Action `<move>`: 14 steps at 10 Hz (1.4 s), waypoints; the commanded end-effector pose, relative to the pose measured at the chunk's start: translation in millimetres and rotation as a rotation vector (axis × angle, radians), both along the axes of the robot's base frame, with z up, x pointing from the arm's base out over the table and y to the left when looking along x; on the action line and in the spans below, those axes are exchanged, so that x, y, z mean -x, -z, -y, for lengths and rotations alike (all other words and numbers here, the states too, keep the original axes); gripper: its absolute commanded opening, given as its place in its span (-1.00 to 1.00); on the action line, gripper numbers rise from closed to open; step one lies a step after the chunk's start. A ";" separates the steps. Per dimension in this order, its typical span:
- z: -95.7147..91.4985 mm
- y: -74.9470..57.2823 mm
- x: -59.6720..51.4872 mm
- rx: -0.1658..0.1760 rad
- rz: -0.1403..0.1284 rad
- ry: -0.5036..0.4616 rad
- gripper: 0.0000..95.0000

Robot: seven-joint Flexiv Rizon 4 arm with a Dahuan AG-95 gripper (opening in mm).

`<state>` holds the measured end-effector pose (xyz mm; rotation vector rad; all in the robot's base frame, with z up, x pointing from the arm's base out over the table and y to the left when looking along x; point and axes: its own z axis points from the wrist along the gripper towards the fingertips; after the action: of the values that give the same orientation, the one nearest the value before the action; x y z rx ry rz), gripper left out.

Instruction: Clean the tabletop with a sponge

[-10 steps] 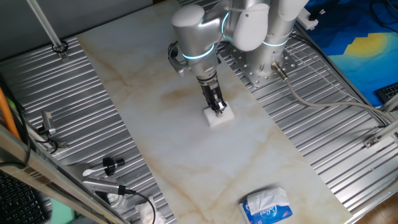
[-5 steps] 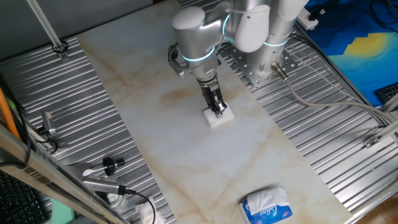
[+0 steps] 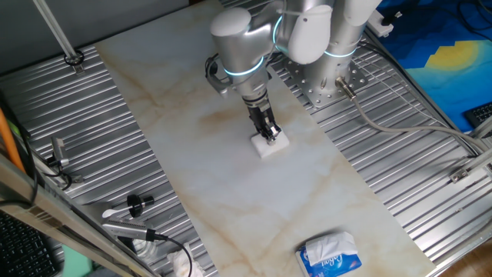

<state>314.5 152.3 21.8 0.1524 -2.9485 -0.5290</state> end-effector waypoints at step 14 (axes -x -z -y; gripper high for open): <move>-44.3 2.2 25.0 -0.040 -0.012 0.044 -1.00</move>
<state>288.8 195.3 22.9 0.0941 -2.9332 -0.5941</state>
